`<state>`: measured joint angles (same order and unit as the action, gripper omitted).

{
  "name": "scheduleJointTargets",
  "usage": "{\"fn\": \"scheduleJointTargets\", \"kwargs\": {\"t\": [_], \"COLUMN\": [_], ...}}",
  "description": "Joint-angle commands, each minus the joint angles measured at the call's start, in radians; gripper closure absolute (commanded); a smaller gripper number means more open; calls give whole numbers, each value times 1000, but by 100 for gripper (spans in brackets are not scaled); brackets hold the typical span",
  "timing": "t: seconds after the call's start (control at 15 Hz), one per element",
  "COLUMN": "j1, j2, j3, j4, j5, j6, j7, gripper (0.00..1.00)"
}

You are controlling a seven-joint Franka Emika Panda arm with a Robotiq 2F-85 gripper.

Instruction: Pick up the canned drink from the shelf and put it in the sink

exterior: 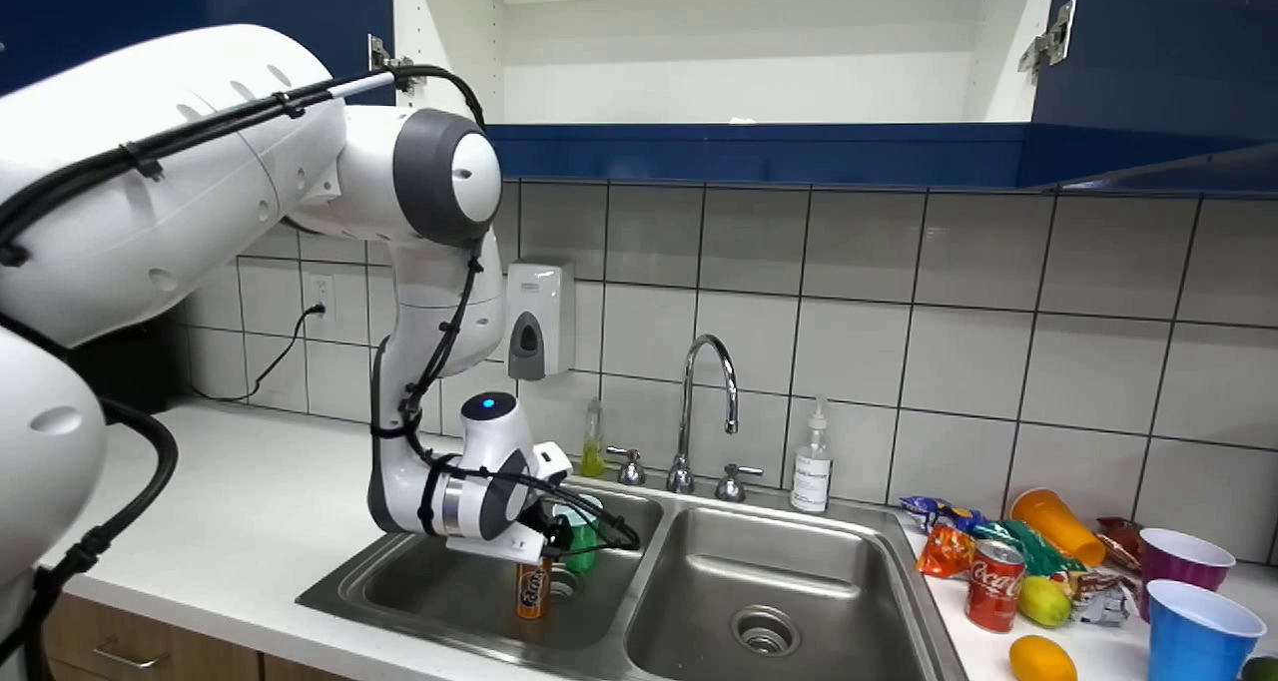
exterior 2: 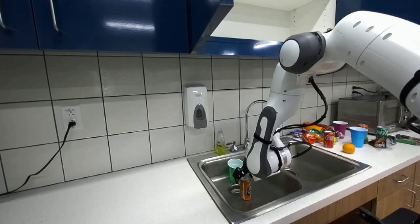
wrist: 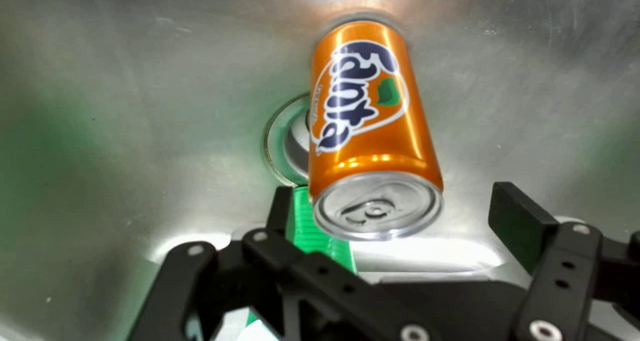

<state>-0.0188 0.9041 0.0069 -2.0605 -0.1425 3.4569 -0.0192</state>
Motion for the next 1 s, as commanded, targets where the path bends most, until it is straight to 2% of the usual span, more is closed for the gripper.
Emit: {"fn": "scheduleJointTargets", "kwargs": {"t": [0.0,0.53,0.93], "j1": [22,49,36], "j2": [-89,-249,-386], "j3": [-22,-32,-11], "j4": [-91,-247,-431], "j5": [43,66,57], "j6": [-2,-1,-2], "j7": [-9,-11,-8], "gripper": [0,0,0]}}
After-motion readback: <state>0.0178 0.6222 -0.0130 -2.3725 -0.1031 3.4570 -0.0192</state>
